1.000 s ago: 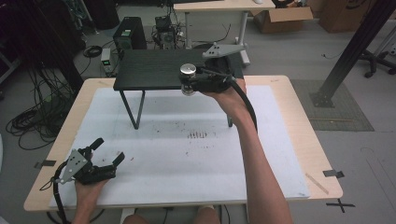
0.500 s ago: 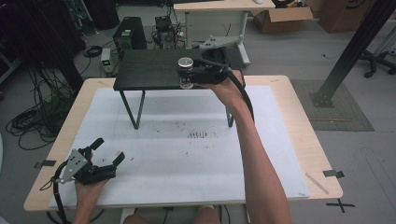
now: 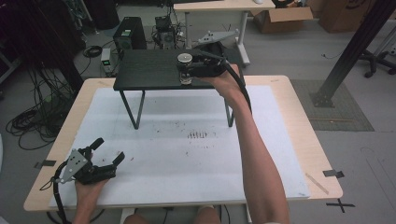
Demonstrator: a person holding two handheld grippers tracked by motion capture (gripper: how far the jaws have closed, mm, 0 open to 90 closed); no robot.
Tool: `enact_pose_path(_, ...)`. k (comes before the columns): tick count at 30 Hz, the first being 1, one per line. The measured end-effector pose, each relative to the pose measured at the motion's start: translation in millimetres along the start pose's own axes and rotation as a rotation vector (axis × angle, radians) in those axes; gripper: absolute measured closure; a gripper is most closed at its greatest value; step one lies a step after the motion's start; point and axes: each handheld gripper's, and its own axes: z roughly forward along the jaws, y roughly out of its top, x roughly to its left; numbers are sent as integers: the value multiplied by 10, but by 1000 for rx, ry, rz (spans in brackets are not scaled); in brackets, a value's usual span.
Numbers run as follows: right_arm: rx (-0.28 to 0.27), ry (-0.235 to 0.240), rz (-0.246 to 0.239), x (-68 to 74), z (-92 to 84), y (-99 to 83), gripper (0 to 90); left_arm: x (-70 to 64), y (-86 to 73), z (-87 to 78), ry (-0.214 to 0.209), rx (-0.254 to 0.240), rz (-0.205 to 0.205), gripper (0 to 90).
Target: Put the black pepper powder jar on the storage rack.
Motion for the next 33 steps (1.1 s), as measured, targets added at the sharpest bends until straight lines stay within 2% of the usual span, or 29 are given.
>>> enact_pose_path(9, 14, 4, 9, -103, 104, -19, 493, -2, 0, 0, 1, -1, -2, 28)
enact_pose_path(18, 42, -7, -2, -122, 166, -42, 493, -1, 0, 0, 1, -1, 1, 28)
enact_pose_path(25, 24, -2, 20, -159, 189, -57, 492, -1, -1, -2, 1, -2, 3, 28)
enact_pose_path(33, 14, -4, 20, -203, 211, -69, 492, -1, 0, -2, 0, -2, 3, 28)
